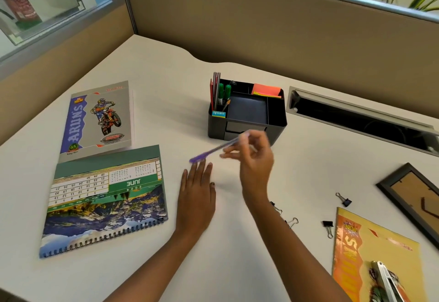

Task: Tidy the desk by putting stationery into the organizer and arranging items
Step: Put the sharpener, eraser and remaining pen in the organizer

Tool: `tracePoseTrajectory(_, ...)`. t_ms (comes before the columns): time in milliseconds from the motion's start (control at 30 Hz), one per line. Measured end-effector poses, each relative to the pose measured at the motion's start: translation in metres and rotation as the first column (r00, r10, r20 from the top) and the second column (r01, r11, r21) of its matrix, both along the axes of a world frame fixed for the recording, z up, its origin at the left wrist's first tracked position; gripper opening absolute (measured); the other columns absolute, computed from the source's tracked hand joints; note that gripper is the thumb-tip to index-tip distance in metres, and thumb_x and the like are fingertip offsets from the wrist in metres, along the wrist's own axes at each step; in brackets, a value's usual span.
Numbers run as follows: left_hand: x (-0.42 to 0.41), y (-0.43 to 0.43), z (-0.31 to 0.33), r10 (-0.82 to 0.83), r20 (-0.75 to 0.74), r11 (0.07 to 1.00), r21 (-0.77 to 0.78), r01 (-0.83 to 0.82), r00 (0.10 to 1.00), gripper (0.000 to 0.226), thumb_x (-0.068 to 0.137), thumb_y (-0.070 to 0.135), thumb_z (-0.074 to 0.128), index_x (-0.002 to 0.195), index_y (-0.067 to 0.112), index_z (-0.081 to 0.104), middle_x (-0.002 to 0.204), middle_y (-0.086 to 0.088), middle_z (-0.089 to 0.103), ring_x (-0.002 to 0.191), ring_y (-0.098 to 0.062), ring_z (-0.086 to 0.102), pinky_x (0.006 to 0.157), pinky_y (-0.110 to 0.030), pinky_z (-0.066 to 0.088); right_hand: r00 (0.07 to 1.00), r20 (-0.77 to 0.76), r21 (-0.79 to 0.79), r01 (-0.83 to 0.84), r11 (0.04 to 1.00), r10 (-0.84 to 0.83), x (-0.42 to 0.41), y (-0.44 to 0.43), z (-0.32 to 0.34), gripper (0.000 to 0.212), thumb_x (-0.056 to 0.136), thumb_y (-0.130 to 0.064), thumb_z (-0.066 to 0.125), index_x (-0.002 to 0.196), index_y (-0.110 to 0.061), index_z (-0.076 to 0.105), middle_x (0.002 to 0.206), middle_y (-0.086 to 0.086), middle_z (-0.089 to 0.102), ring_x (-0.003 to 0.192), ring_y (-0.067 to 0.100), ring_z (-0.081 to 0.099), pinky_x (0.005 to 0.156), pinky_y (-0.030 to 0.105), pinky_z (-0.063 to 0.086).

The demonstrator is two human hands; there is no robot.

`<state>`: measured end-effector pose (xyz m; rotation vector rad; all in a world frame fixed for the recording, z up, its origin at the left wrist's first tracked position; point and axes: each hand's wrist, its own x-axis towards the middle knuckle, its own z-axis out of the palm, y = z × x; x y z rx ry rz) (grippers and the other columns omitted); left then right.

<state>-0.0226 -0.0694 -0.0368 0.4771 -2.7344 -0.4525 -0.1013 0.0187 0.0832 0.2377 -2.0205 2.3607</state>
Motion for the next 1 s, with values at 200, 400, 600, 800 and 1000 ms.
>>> tracePoseTrajectory(200,0.001,0.002,0.006,-0.034,0.048,0.999,0.035,0.032,0.998,0.050,0.096,0.026,0.028,0.145,0.016,0.031,0.155,-0.003,0.025,0.143,-0.021,0.021,0.117,-0.042,0.021,0.884,-0.340,-0.091,0.309,0.947,-0.321,-0.060,0.007,0.050,0.004,0.096,-0.009,0.054,0.098,-0.006,0.054,0.079,-0.009,0.067,0.072,0.019,0.072,0.069,0.044,0.060)
tracePoseTrajectory(400,0.001,0.001,0.007,-0.025,0.062,0.999,0.025,0.023,0.998,0.050,0.097,0.026,0.025,0.146,0.015,0.030,0.155,-0.003,0.025,0.143,-0.020,0.020,0.116,-0.043,0.023,0.778,-0.569,0.220,0.457,0.862,-0.267,-0.141,-0.008,0.050,0.013,0.096,-0.020,0.053,0.097,-0.007,0.057,0.085,0.004,0.065,0.069,0.012,0.066,0.055,0.032,0.057)
tracePoseTrajectory(600,0.001,0.001,0.005,-0.019,0.085,1.000,0.019,0.017,0.996,0.050,0.096,0.025,0.031,0.146,0.016,0.030,0.155,-0.003,0.025,0.143,-0.020,0.021,0.115,-0.043,0.025,0.852,-0.520,0.534,0.380,0.755,-0.061,-0.181,-0.028,0.022,0.013,0.094,-0.019,0.053,0.092,-0.008,0.059,0.080,0.001,0.066,0.067,0.014,0.060,0.064,0.034,0.053)
tracePoseTrajectory(800,0.000,0.003,0.003,-0.011,0.069,1.000,0.026,0.010,0.998,0.051,0.096,0.025,0.034,0.146,0.016,0.030,0.154,-0.003,0.025,0.143,-0.020,0.021,0.115,-0.043,0.026,0.910,-0.411,0.754,0.312,0.578,0.046,-0.202,-0.039,0.017,0.021,0.094,-0.022,0.052,0.096,-0.003,0.062,0.096,0.011,0.066,0.090,0.024,0.059,0.070,0.024,0.035)
tracePoseTrajectory(1000,0.000,0.003,0.003,-0.009,0.080,1.000,0.021,0.007,0.997,0.051,0.097,0.027,0.031,0.147,0.017,0.027,0.155,-0.002,0.022,0.144,-0.020,0.019,0.115,-0.043,0.026,0.940,-0.339,0.825,0.282,0.491,0.031,-0.217,-0.043,0.020,0.021,0.093,-0.022,0.054,0.098,-0.004,0.062,0.101,0.013,0.066,0.095,0.028,0.059,0.068,0.028,0.036)
